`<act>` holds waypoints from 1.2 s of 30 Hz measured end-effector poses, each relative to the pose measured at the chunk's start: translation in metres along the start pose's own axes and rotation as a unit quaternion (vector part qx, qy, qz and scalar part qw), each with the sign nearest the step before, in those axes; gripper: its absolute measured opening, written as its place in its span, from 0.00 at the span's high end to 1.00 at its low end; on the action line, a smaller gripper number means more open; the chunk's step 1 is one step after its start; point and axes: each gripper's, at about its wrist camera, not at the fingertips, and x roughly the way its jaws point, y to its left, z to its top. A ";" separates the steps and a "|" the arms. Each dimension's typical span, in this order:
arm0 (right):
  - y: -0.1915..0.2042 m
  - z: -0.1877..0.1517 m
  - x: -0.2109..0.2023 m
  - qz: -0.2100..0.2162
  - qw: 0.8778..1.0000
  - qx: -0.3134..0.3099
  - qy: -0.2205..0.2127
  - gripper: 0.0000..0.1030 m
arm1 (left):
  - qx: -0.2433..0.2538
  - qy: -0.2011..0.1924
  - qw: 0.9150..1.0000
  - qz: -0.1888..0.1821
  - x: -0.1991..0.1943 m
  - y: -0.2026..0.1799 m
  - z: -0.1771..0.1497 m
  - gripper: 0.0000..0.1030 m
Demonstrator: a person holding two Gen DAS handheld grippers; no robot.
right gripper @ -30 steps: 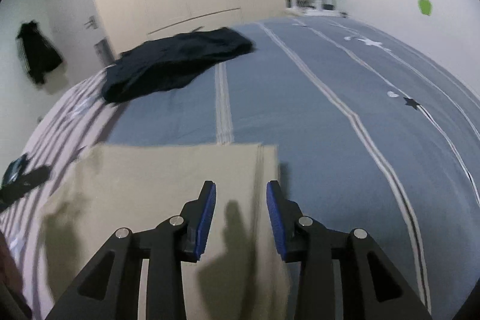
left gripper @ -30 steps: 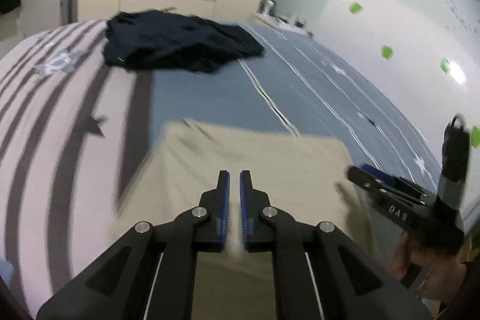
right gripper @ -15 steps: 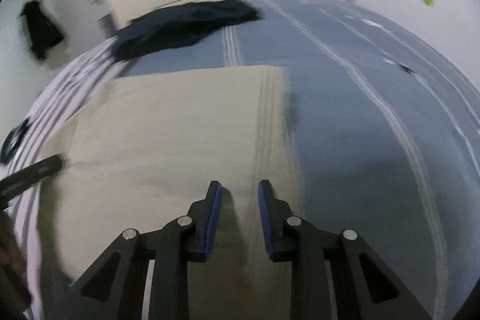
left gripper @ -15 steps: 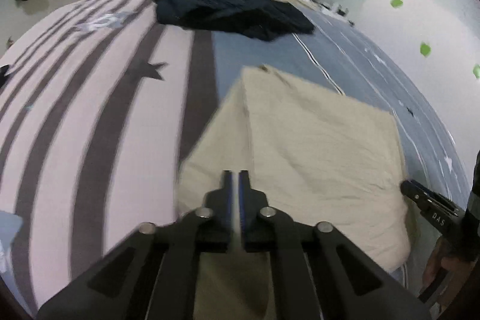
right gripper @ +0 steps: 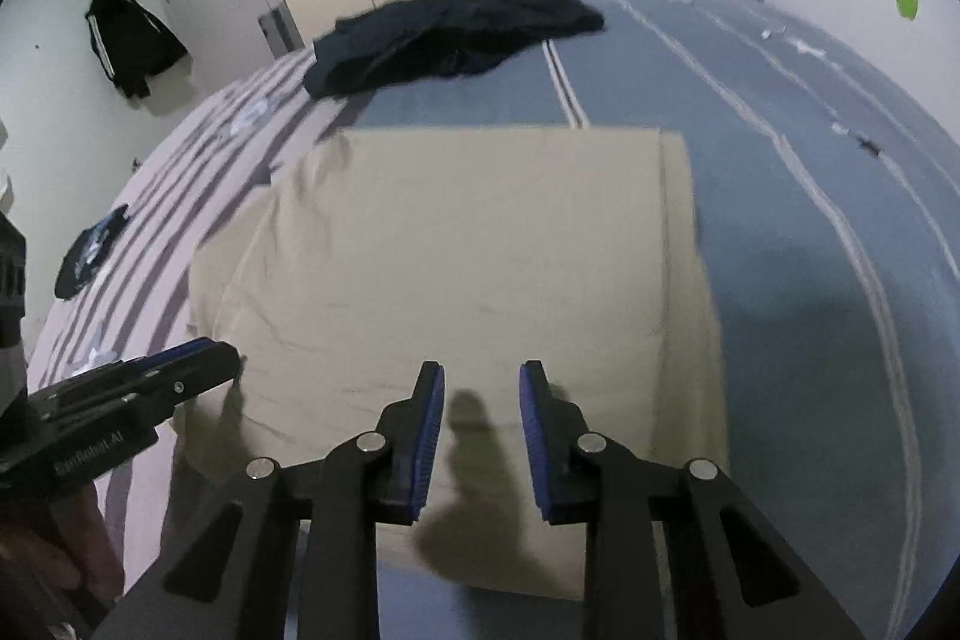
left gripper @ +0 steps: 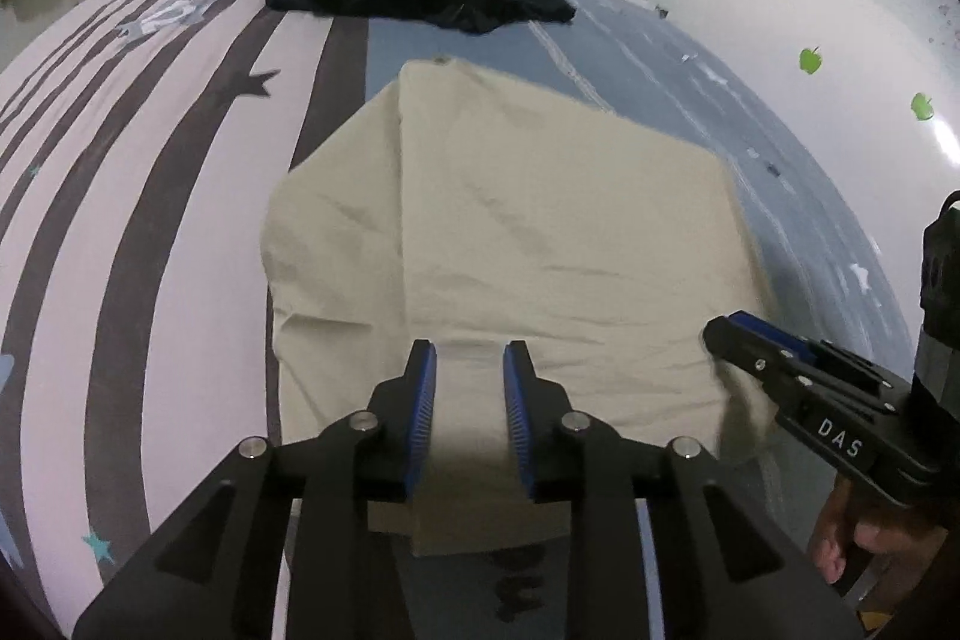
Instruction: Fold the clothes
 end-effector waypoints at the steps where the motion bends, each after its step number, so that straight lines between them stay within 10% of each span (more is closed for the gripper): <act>1: 0.000 -0.002 0.005 -0.002 1.000 0.002 0.005 0.80 | -0.002 -0.003 1.000 0.009 0.000 0.005 0.001 0.80; 9: -0.040 0.002 0.015 -0.062 0.998 0.005 0.003 0.99 | -0.073 -0.038 0.994 0.072 -0.020 0.066 0.030 0.80; 21: -0.036 0.096 0.056 -0.044 0.998 0.003 -0.050 0.94 | 0.020 -0.065 0.997 -0.029 0.052 -0.015 0.131 0.80; 36: -0.092 0.123 0.100 -0.076 0.995 0.046 -0.037 0.99 | -0.038 -0.070 0.995 0.059 0.062 0.059 0.140 0.77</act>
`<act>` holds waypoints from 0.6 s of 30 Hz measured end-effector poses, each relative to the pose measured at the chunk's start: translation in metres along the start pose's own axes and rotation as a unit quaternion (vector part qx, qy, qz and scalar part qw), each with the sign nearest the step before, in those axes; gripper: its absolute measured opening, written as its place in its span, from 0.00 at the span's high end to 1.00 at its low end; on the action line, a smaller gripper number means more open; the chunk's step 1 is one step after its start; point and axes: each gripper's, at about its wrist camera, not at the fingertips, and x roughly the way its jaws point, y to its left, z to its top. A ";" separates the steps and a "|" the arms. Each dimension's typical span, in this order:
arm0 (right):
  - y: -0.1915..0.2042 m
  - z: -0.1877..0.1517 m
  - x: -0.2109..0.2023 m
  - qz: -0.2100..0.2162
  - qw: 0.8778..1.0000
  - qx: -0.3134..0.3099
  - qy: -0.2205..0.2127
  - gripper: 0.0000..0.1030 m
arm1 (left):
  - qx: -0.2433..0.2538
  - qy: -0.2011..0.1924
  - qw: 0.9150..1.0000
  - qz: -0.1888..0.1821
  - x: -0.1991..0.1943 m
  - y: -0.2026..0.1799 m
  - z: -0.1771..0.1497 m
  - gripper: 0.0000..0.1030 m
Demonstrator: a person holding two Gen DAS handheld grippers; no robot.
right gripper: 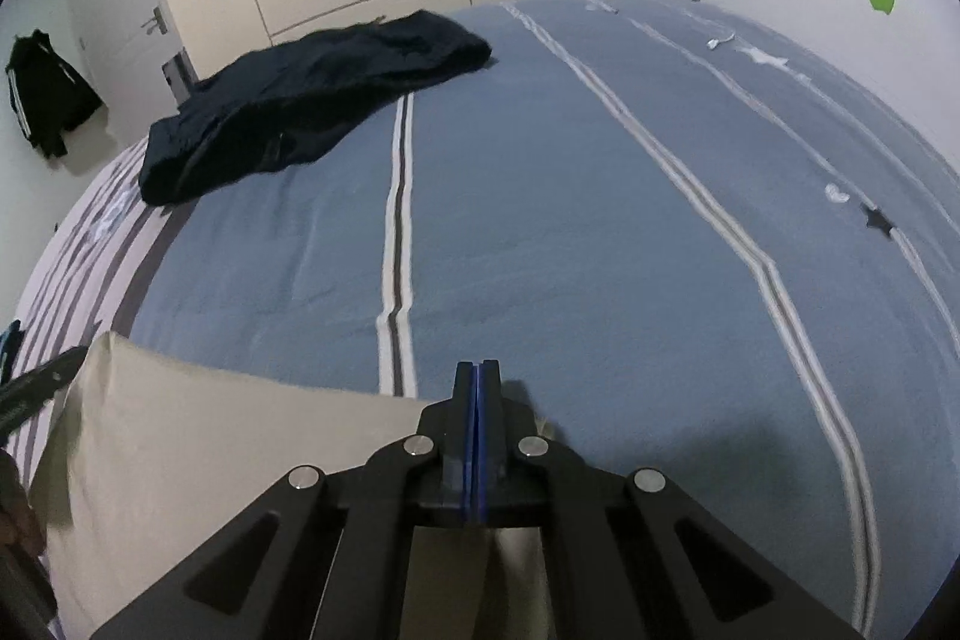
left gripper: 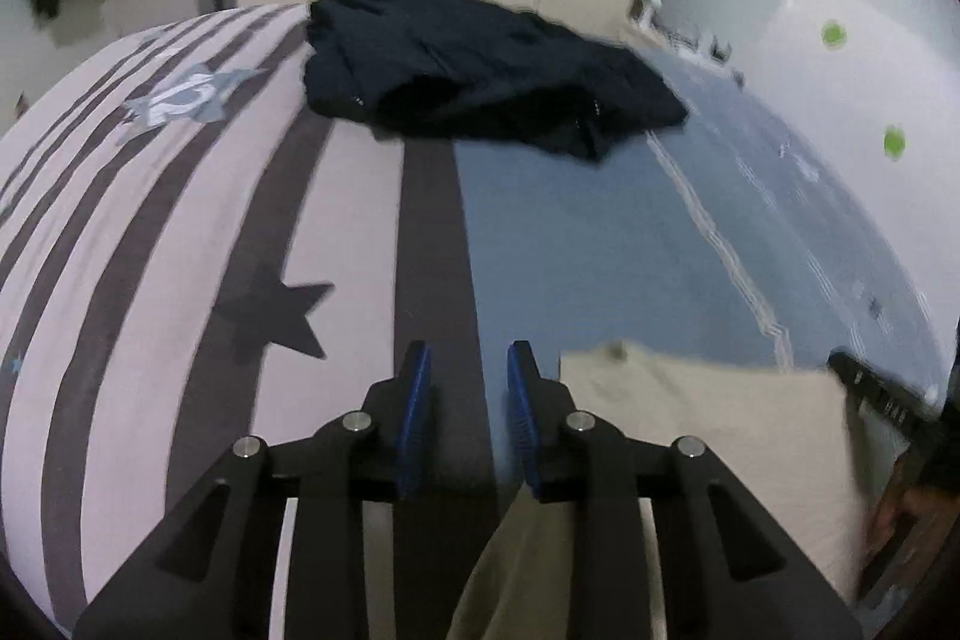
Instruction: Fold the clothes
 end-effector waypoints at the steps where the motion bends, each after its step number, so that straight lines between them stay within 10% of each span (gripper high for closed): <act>1: -0.001 0.002 -0.004 -0.003 1.000 0.000 -0.005 0.94 | -0.002 0.001 1.000 -0.004 -0.004 0.001 0.002 0.75; 4: -0.010 -0.001 -0.027 -0.003 1.000 0.007 -0.012 0.87 | -0.001 0.005 1.000 -0.024 -0.017 -0.001 0.005 0.60; 8: -0.015 -0.018 -0.057 0.013 1.000 0.006 -0.002 0.50 | 0.000 0.031 0.999 -0.042 -0.042 -0.008 -0.018 0.43; 18: -0.021 -0.098 -0.086 0.056 0.994 0.031 0.090 0.46 | -0.058 0.097 0.993 -0.042 -0.052 0.016 -0.075 0.37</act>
